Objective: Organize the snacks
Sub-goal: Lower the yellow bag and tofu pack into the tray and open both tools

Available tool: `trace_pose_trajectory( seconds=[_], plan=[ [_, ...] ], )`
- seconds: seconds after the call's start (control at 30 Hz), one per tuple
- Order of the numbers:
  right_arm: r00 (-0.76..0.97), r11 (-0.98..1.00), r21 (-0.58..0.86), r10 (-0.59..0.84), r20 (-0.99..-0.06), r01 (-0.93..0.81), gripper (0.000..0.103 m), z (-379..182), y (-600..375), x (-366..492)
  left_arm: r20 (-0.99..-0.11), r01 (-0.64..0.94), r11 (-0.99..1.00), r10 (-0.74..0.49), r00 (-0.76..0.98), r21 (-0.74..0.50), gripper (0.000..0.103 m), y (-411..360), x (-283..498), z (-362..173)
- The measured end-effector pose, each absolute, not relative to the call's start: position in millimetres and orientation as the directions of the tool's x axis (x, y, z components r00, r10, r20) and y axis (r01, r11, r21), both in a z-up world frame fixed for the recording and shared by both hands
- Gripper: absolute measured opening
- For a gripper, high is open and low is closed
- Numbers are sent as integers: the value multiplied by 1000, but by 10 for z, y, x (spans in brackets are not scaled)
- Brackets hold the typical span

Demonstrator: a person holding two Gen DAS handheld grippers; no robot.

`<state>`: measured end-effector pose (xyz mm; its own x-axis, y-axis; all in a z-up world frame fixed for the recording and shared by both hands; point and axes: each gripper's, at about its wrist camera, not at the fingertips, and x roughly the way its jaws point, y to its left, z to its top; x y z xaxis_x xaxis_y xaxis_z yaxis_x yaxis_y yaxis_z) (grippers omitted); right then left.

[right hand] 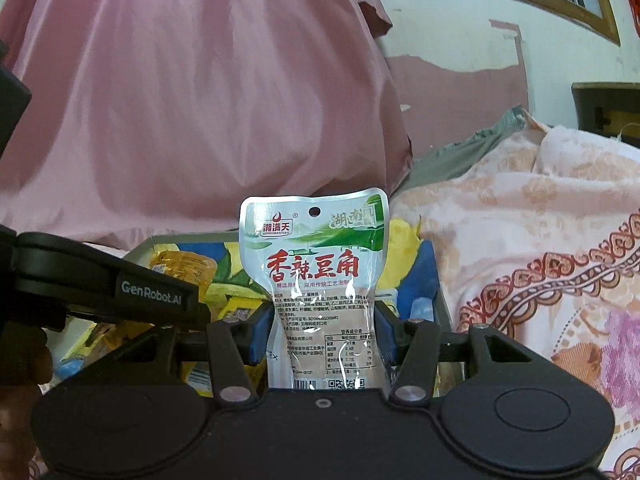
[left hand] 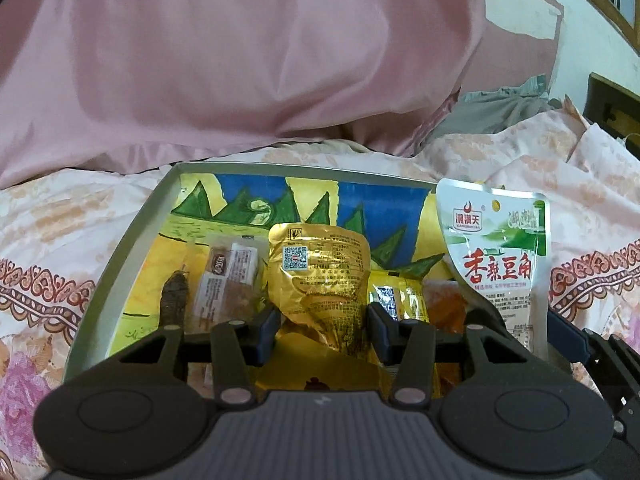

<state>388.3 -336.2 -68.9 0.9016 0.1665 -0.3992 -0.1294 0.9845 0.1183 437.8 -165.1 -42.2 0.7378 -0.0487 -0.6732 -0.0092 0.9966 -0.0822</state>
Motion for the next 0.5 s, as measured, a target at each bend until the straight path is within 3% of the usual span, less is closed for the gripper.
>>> trace_pose_trajectory(
  seconds=[0.5],
  plan=[
    [887,981,135,181,-425,-136,61,-730,-3392,3921,-702,3,995,-70,709,-97,54,-1623,4438,-448]
  ],
)
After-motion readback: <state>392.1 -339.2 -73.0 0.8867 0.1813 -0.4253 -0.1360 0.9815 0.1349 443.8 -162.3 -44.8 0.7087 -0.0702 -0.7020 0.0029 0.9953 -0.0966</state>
